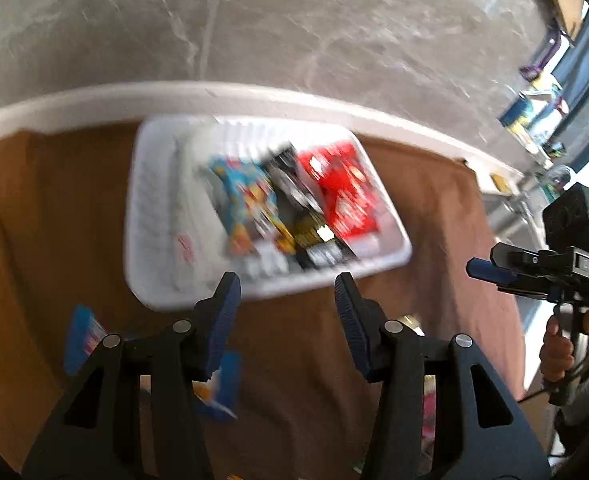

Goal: Organize snacks
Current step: 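Move both tools back to the gold wafer and pink packet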

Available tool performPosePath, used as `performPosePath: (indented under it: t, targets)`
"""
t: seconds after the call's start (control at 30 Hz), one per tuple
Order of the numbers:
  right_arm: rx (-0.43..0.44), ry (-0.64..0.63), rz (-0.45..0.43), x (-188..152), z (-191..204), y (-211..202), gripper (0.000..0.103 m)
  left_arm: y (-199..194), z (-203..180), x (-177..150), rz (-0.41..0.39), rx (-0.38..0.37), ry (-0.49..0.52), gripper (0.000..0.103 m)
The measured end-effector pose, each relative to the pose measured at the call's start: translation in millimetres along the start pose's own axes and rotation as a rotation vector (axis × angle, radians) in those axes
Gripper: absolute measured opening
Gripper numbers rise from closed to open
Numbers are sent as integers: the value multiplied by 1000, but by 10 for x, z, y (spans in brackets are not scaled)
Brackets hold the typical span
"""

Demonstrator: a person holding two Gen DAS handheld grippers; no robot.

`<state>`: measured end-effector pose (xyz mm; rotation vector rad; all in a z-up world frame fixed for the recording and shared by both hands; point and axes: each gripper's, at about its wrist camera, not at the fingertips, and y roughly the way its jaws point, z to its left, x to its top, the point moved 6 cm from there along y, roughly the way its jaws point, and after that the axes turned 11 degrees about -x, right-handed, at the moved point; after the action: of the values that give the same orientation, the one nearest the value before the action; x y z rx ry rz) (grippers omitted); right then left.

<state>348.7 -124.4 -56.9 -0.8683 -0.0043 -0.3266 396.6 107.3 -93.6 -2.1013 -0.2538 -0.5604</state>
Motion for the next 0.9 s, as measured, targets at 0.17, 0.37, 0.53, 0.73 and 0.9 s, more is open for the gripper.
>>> performPosePath:
  t: [0.17,0.37,0.53,0.73,0.9]
  targets:
    - [-29,102,29,-464,-404,-274,58,184,-348,-425,96,-75,7,47]
    - [-50,244,81,-982,-800,-384,59,510,-669,-772,205,-158,-5,47]
    - [-16,359,106,-1273,-1012,-317,59,715,-811,-883,254,-188,-11,47]
    - [62,464,119,-1339,-1095,-109,60,907,-860,-853,296,-210,-33,48]
    - [104,519,124,-1326,-1095,53,59,1077,-920,-864,329,-220,-44,48]
